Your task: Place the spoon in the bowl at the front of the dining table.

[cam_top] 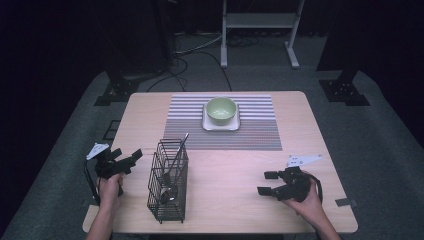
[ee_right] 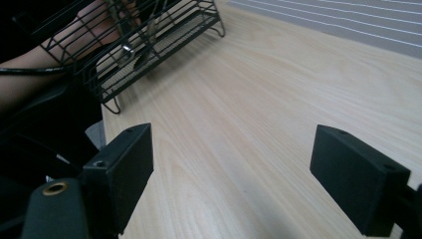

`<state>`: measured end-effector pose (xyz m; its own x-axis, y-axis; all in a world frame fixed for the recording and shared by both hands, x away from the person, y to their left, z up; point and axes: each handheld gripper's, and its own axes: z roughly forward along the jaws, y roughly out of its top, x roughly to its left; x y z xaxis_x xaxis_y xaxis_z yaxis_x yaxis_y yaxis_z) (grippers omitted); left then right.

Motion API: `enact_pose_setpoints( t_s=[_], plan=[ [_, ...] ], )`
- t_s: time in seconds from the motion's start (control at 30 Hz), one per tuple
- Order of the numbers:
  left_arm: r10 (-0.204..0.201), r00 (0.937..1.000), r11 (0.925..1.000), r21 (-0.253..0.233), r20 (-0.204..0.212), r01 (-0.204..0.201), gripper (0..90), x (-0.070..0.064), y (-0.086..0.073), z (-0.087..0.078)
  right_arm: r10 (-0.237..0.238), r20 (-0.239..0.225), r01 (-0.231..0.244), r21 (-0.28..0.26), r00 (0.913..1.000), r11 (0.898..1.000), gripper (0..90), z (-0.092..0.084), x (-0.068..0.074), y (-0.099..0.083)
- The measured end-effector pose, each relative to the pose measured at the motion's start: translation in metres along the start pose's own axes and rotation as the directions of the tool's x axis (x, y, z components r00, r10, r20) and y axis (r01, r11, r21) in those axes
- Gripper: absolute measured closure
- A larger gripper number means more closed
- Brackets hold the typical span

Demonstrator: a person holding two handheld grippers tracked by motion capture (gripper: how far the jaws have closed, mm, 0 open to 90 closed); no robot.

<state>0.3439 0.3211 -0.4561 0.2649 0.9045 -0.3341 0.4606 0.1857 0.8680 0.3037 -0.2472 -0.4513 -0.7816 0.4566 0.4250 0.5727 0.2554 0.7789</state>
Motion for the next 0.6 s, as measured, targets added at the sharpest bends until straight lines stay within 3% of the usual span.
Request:
enact_pose_setpoints(
  t_s=[0.37, 0.6],
  plan=[
    [0.001, 1.0, 1.0, 0.0, -0.002, -0.001, 0.0, 0.001, 0.001, -0.001, -0.037, -0.075, 0.038, 0.02, 0.9965, 0.999, 16.0, 0.014, 0.021, 0.023],
    [-0.003, 1.0, 1.0, 0.001, -0.001, 0.003, 0.0, 0.001, 0.0, -0.001, -0.063, -0.083, 0.066, 0.042, 0.9946, 0.997, 16.1, 0.022, 0.031, 0.035]
  ],
)
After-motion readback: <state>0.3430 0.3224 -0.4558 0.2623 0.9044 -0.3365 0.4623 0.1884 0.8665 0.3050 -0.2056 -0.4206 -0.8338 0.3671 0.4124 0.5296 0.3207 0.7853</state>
